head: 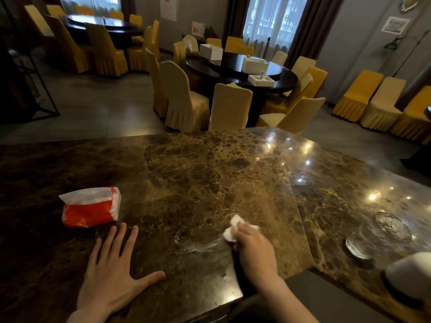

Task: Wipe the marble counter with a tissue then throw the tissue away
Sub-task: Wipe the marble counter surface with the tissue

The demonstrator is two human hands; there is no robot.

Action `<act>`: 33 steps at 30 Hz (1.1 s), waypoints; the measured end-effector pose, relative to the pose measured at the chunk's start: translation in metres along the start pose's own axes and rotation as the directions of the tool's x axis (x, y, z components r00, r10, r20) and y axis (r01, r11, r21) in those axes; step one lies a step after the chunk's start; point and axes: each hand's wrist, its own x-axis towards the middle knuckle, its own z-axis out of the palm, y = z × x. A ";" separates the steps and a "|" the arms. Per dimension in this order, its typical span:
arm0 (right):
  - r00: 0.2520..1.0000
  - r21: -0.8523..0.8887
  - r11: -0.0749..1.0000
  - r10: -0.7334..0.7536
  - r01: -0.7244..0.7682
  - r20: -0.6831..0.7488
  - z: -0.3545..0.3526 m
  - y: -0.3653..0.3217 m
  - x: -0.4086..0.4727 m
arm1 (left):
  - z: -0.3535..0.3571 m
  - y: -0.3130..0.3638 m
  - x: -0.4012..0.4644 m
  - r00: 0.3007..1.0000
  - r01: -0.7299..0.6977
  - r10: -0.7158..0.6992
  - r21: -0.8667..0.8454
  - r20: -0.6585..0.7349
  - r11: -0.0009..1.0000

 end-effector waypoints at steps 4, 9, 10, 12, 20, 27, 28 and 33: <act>0.993 -0.165 0.980 0.116 -0.114 0.000 0.004 0.034 0.004 | 0.001 -0.001 0.000 1.000 -0.006 0.006 -0.007 -0.003 1.000; 0.997 -0.088 0.995 0.046 -0.041 0.060 0.026 -0.020 0.002 | 0.000 -0.001 0.000 1.000 -0.008 0.008 -0.005 0.008 1.000; 0.997 -0.051 0.998 -0.022 0.025 0.068 0.032 -0.036 -0.001 | -0.001 -0.001 0.000 1.000 -0.004 0.004 -0.002 0.012 1.000; 0.975 -0.010 0.978 -0.209 0.211 0.075 0.041 -0.056 -0.009 | -0.001 0.001 0.000 1.000 0.002 -0.002 0.009 0.015 1.000; 0.998 -0.125 0.991 0.058 -0.056 0.013 0.009 0.014 0.006 | -0.004 0.001 -0.001 1.000 -0.007 0.007 -0.005 0.021 1.000; 0.990 0.003 0.990 -0.139 0.139 0.037 0.029 -0.051 -0.012 | -0.005 0.003 -0.001 1.000 0.002 -0.002 0.024 0.030 1.000; 0.979 0.034 0.980 -0.196 0.194 0.049 0.024 -0.055 -0.012 | -0.005 0.003 -0.001 0.999 0.003 -0.004 0.029 0.038 1.000; 0.943 0.615 0.722 0.310 -0.318 0.123 -0.015 -0.039 0.022 | -0.005 0.002 0.000 0.999 -0.002 0.002 0.010 0.041 1.000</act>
